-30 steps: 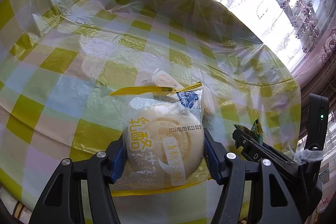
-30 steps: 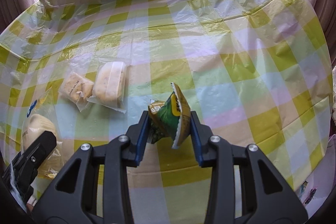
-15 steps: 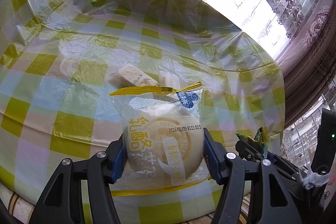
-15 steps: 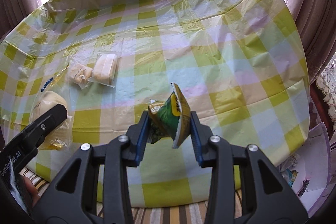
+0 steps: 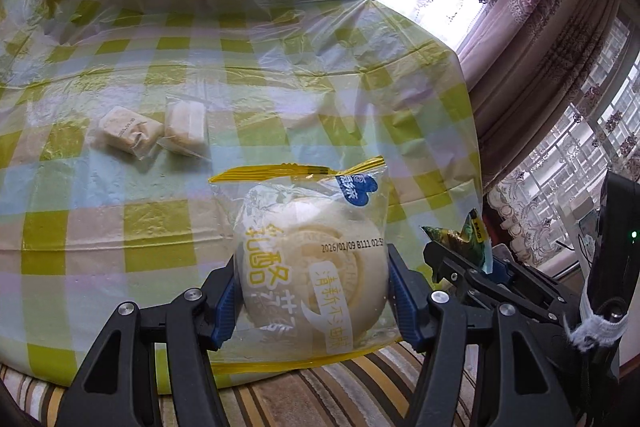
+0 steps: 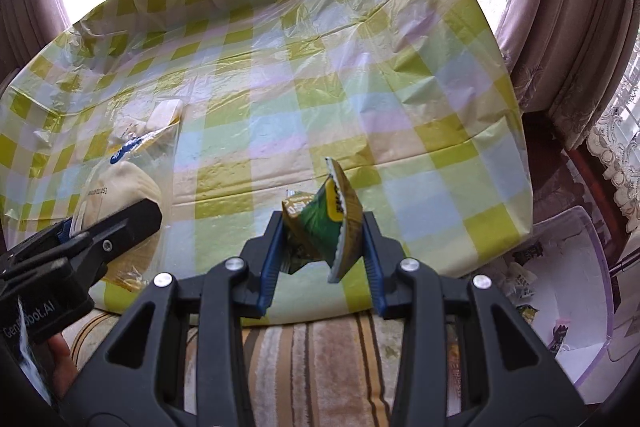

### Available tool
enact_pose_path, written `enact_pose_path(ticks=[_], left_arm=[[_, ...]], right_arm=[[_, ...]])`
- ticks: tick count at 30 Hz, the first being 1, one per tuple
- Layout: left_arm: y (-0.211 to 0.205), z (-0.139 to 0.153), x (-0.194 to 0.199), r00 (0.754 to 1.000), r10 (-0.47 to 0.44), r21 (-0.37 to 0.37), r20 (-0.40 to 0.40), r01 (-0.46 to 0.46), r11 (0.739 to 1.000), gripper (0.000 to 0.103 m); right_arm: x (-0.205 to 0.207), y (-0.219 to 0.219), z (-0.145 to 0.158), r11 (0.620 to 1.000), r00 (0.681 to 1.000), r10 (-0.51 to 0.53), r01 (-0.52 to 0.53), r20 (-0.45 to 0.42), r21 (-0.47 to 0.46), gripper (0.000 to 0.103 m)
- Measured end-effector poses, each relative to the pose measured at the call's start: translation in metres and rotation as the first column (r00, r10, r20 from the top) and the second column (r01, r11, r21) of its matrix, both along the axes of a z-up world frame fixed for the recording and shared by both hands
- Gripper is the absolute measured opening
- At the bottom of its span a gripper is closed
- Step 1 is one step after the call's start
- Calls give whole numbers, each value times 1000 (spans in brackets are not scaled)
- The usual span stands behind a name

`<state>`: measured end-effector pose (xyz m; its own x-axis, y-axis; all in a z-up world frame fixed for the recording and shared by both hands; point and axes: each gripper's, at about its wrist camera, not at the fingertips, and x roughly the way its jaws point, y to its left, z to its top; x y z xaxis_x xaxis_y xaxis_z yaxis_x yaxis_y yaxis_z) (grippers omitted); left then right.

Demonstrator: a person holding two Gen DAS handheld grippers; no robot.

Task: Organize snacks
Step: 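Carry the bun bag and green-yellow packet over the white box with both tools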

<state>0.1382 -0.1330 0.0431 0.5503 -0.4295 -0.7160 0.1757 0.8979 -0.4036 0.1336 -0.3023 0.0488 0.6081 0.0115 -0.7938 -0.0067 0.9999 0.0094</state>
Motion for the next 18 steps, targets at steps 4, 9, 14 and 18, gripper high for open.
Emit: enact_pose_path(ticks=[4, 9, 14, 18], left_arm=[[-29, 1, -2, 997, -73, 11, -14, 73, 997, 64], [-67, 4, -7, 984, -175, 38, -21, 176, 984, 64], [-107, 2, -11, 961, -275, 59, -41, 277, 959, 64], [-141, 1, -15, 933, -355, 76, -55, 359, 930, 64]], right_arm=[[-10, -26, 3, 1000, 1000, -27, 27, 3, -5, 41], [-23, -70, 2, 996, 996, -87, 87, -4, -11, 41], [-35, -120, 1, 985, 986, -169, 169, -10, -21, 41], [-43, -157, -1, 973, 973, -233, 232, -12, -15, 41]])
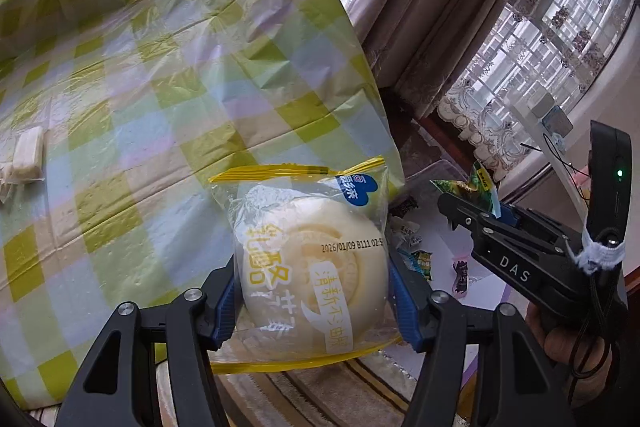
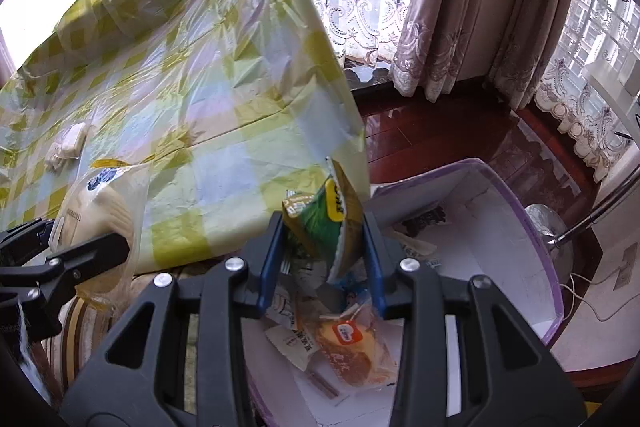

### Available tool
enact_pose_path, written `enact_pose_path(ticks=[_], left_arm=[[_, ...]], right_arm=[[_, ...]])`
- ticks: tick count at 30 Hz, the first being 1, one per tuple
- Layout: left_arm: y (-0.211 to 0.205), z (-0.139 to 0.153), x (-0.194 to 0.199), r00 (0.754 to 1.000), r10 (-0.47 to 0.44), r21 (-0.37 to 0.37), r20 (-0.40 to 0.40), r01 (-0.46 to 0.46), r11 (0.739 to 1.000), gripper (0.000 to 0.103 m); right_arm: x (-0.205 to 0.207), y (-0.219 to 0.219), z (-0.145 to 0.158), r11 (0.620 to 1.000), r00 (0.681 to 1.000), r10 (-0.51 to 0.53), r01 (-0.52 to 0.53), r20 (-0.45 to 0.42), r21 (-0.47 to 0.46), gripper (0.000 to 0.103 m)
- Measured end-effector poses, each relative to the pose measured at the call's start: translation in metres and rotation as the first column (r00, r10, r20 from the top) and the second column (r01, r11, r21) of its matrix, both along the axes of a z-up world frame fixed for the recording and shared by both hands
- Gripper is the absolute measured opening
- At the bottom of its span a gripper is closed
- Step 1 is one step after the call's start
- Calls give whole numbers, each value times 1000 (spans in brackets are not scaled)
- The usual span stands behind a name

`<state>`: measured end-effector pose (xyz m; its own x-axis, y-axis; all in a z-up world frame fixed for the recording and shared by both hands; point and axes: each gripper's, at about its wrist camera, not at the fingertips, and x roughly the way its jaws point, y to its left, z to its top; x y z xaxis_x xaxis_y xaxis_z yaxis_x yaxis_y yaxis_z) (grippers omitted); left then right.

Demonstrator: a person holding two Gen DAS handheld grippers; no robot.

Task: Organize snacks
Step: 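Carry the bun bag and green-yellow packet over the white box with both tools, then open both tools over the white box to drop the bun and packet, then move both open tools back over the two bread bags on the table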

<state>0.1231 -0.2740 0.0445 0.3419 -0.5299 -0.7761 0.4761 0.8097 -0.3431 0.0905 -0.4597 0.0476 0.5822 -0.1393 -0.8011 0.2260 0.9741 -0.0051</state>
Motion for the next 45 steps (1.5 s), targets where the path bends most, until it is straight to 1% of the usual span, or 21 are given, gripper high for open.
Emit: enact_pose_path(ticks=[5, 10, 16, 18, 21, 23, 25, 26, 28, 30, 34, 39, 42, 45], left_arm=[[-42, -4, -7, 994, -111, 27, -15, 111, 993, 64], [-88, -10, -21, 974, -222, 54, -38, 223, 973, 64], [-138, -16, -41, 935, -348, 74, -70, 353, 933, 64], [-152, -18, -47, 920, -382, 69, -86, 388, 919, 64], [-166, -20, -56, 898, -428, 59, -104, 435, 898, 64], [-171, -23, -58, 882, -453, 34, -127, 461, 887, 66], [-170, -24, -61, 877, -463, 34, -131, 470, 882, 66], [-168, -23, -61, 878, -460, 33, -130, 468, 883, 67], [-165, -20, -59, 884, -450, 20, -127, 456, 890, 72], [-164, -17, -57, 896, -428, 16, -117, 433, 901, 73], [-151, -11, -47, 923, -376, 17, -78, 379, 925, 73], [-130, -3, -30, 959, -281, 10, -30, 281, 960, 73], [-118, -1, -19, 975, -224, 17, -1, 224, 975, 73], [-103, 2, -8, 985, -173, 16, 18, 173, 985, 73]], right_arm=[[-9, -41, -2, 998, 998, -63, 63, 3, 4, 41], [-17, -77, -8, 992, 992, -124, 124, -12, -29, 41], [-24, -111, -13, 982, 983, -182, 180, -26, -63, 41], [-26, -119, -13, 976, 978, -207, 204, -30, -75, 41], [-33, -129, -12, 972, 973, -228, 225, -31, -70, 42], [-34, -131, -13, 968, 970, -241, 238, -33, -74, 42], [-33, -133, -15, 966, 968, -250, 247, -37, -71, 44], [-33, -132, -15, 966, 967, -253, 250, -37, -70, 47], [-31, -131, -15, 965, 967, -253, 250, -36, -75, 56], [-31, -129, -15, 966, 968, -250, 247, -33, -79, 59], [-30, -124, -12, 967, 969, -244, 241, -31, -78, 63], [-26, -115, -8, 973, 975, -221, 219, -24, -74, 65], [-24, -110, -5, 976, 978, -206, 205, -14, -69, 66], [-20, -102, -1, 980, 982, -188, 188, -5, -65, 67]])
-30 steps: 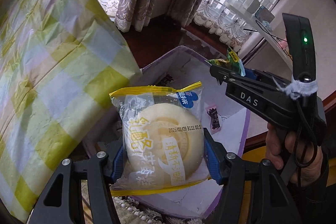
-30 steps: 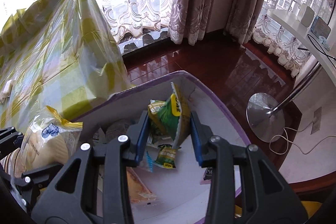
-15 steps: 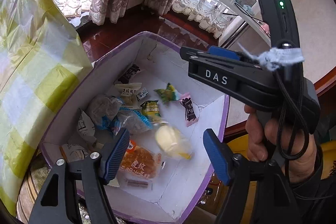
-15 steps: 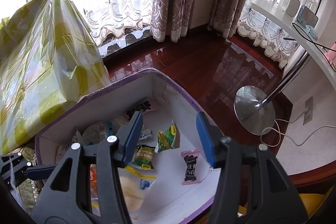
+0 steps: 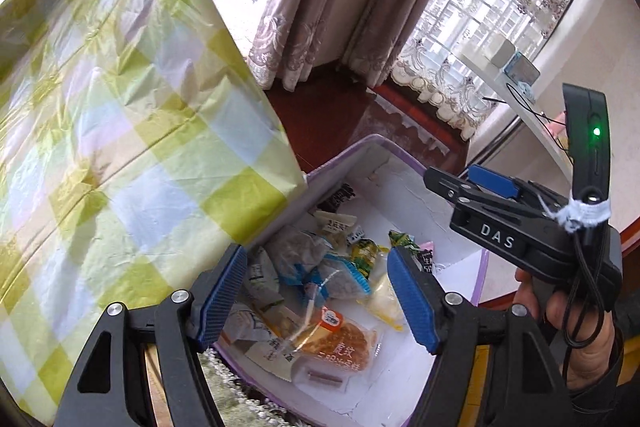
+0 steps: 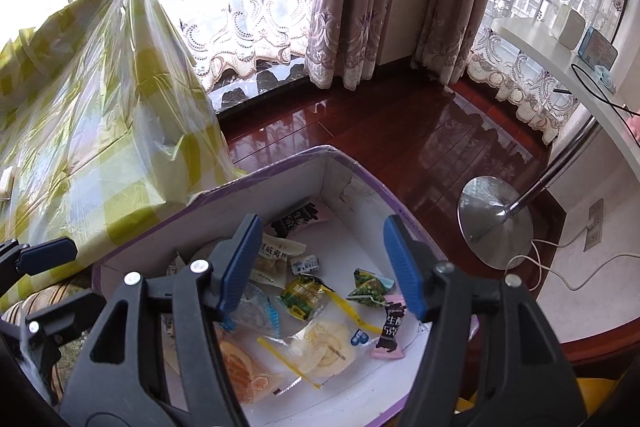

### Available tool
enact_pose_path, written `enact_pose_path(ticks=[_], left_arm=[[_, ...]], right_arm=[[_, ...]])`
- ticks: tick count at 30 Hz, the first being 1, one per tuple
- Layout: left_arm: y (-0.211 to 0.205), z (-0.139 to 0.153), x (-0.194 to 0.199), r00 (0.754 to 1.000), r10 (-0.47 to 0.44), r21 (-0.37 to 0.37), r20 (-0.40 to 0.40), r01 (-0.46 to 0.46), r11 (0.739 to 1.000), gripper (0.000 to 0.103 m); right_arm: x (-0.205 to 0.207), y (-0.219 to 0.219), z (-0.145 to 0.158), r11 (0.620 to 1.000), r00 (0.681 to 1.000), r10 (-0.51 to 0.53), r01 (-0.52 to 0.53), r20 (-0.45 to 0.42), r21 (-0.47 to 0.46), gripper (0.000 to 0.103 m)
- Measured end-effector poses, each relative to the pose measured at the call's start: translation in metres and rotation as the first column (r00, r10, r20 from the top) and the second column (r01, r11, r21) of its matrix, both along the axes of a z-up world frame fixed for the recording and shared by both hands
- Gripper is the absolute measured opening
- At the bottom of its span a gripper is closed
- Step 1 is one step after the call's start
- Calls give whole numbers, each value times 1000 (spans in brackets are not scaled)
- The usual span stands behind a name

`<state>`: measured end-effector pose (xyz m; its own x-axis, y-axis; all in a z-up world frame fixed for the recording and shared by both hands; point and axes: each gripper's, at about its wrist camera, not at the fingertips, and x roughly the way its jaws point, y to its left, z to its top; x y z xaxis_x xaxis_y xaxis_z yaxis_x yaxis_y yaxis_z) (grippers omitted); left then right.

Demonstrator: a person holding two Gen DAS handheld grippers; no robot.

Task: Organize snacks
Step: 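Move both open tools back over the two bread bags on the table, then grasp the date-printed bread bag with the left tool while the right tool grasps the other bread bag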

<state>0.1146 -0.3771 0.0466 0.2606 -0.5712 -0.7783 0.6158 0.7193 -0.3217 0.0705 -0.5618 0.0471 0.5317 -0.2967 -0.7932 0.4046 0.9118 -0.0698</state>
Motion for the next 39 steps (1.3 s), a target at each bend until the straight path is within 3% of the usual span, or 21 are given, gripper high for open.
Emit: enact_pose_path(ticks=[12, 16, 20, 26, 34, 39], left_arm=[[74, 8, 41, 977, 209, -29, 51, -208, 978, 73], [105, 9, 55, 953, 298, -40, 55, -296, 954, 73], [146, 7, 72, 911, 411, -51, 38, -409, 911, 73], [211, 1, 92, 826, 564, -65, -6, -563, 824, 73], [311, -13, 107, 654, 753, -71, -71, -756, 650, 69], [354, -28, 113, 565, 819, -34, -96, -825, 565, 61]], right_arm=[[29, 58, 13, 990, 990, 141, -141, 25, 5, 68], [39, 87, 16, 980, 980, 198, -198, 36, 19, 68], [49, 115, 19, 967, 967, 247, -250, 54, 47, 68], [67, 163, 23, 941, 942, 326, -331, 77, 72, 69], [90, 218, 24, 908, 911, 403, -410, 87, 90, 70], [100, 243, 21, 890, 895, 438, -445, 86, 100, 70]])
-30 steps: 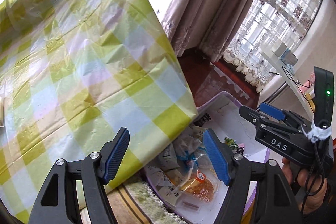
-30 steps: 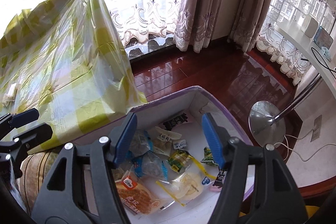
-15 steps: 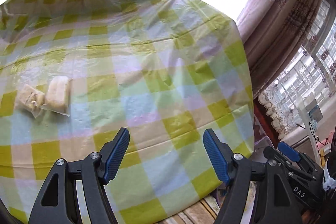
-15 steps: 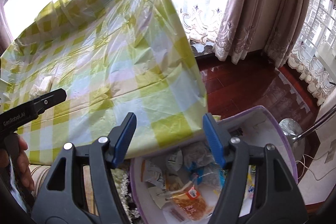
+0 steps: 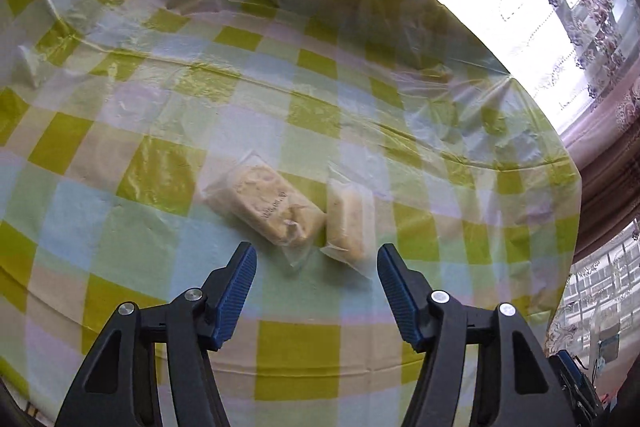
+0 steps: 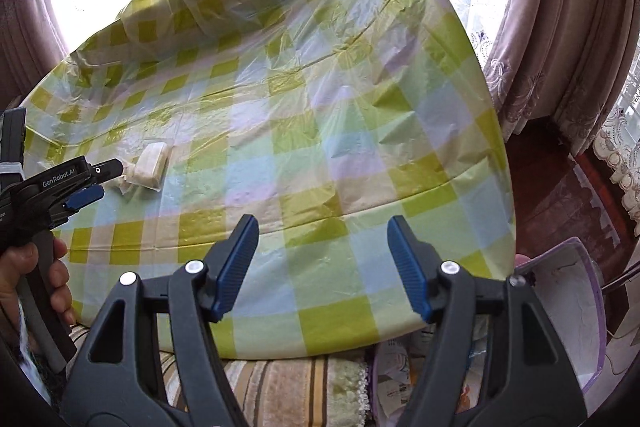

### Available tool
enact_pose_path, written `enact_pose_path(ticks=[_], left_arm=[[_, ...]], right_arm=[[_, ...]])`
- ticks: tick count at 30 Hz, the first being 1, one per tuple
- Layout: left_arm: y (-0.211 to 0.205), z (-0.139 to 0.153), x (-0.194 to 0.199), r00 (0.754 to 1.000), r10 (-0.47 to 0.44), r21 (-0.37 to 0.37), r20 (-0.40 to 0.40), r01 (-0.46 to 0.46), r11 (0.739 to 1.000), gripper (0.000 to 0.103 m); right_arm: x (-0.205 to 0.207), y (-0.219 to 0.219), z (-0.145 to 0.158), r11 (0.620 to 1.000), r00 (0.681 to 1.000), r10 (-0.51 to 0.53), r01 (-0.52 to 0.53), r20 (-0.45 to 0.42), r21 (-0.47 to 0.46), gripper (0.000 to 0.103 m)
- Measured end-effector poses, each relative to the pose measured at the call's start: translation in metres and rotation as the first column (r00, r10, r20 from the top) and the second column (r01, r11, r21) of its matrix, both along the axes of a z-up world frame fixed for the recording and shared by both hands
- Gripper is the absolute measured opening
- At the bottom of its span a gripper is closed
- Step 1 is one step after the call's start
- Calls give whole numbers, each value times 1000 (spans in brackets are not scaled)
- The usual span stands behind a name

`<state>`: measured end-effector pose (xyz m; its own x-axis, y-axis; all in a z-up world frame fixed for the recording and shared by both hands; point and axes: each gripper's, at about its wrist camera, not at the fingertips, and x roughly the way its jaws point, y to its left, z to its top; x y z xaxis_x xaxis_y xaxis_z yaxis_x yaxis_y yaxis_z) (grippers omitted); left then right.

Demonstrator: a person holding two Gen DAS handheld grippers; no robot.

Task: Organize snacks
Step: 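Grasp the date-printed bread bag with the left tool while the right tool grasps the other bread bag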

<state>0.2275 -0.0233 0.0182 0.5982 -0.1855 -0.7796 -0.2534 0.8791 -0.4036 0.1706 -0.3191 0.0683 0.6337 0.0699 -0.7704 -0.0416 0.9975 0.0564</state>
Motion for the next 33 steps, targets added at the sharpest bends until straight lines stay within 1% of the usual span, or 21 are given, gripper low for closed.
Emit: enact_pose_path(ticks=[1, 3, 6, 9, 10, 13, 16, 19, 23, 25, 29, 31, 33], left_arm=[[6, -3, 2, 1000, 16, 4, -8, -16, 1000, 61], [16, -9, 6, 999, 46, 9, -25, -45, 999, 56], [24, -17, 16, 996, 73, 18, -48, -72, 997, 53], [26, -25, 28, 994, 75, 2, -78, -75, 997, 51], [25, -24, 31, 994, 77, 17, -72, -76, 997, 51], [22, -26, 42, 994, 74, 30, -75, -72, 997, 51], [13, -26, 51, 996, 51, 96, -75, -43, 994, 51], [2, -28, 57, 998, 16, 169, -65, -5, 986, 52], [-11, -31, 60, 998, -39, 288, -56, 53, 956, 52], [-15, -32, 59, 996, -64, 330, -56, 79, 941, 52], [-19, -34, 55, 992, -117, 380, -54, 129, 916, 53], [-17, -34, 50, 990, -132, 387, -57, 143, 911, 53], [-14, -33, 45, 988, -143, 388, -60, 155, 909, 52]], right_arm=[[1, 5, 0, 1000, 1000, 8, -8, 0, 0, 70], [4, 12, -1, 1000, 1000, 23, -23, -1, 2, 70], [7, 21, -2, 999, 999, 41, -41, -5, 3, 70], [9, 30, -5, 998, 998, 58, -58, -10, 1, 70], [10, 32, -6, 998, 998, 62, -62, -12, 2, 70], [12, 38, -10, 997, 997, 73, -72, -22, 5, 71], [15, 42, -14, 997, 996, 78, -78, -33, 9, 71], [18, 49, -19, 996, 995, 85, -85, -44, 10, 71], [24, 58, -23, 996, 995, 87, -87, -49, 8, 72], [29, 63, -24, 997, 995, 81, -81, -49, 7, 74], [37, 73, -25, 997, 997, 71, -70, -42, 14, 75], [41, 79, -24, 998, 997, 65, -64, -36, 14, 79], [45, 86, -24, 998, 997, 64, -64, -31, 16, 80]])
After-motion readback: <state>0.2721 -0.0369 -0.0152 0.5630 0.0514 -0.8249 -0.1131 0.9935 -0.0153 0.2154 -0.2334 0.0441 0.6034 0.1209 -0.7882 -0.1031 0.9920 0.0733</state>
